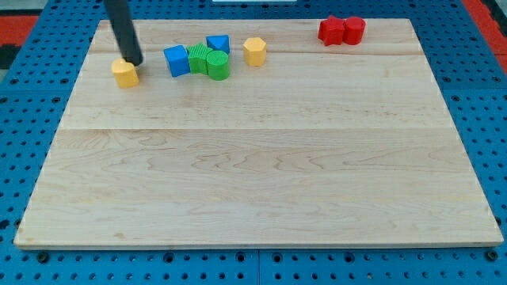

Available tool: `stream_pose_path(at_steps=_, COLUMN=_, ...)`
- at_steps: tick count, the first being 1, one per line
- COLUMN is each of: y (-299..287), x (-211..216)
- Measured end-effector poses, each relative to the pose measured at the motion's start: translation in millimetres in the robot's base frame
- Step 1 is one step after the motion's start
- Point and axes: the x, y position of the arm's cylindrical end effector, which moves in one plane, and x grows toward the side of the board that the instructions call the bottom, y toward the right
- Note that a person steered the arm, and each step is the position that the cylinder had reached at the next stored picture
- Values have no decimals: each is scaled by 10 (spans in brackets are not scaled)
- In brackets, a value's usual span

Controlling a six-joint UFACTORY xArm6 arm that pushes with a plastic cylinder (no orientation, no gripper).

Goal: Drag the yellow heart towards bottom

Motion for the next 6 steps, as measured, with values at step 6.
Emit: stream_pose_path(at_steps=6, y=37, x=1051)
